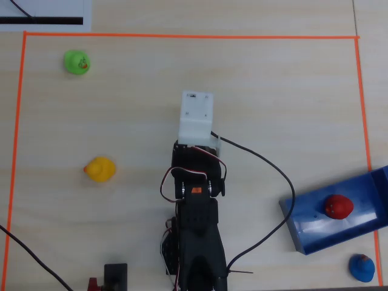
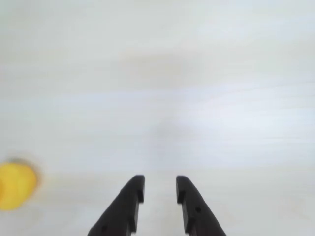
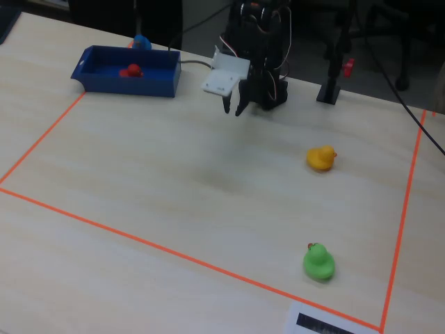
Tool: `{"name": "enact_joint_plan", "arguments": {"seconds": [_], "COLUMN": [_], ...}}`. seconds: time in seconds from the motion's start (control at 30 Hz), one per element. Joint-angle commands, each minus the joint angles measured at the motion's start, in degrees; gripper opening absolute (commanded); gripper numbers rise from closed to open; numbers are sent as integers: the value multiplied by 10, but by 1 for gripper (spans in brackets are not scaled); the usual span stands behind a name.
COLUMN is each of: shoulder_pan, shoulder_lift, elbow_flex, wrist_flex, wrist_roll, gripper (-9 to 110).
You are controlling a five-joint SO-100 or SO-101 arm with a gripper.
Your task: Grasp red duck and put it into box.
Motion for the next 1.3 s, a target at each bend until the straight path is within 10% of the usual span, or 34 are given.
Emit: {"name": "enact_joint_plan", "arguments": {"seconds": [0.0, 1.27], "shoulder_pan": [-25, -26], "shoulder_lift": [78, 347], "elbow_flex": [134, 390], "wrist_flex": [-37, 90], "wrist_roll": [-16, -40], "gripper": [4, 0]}}
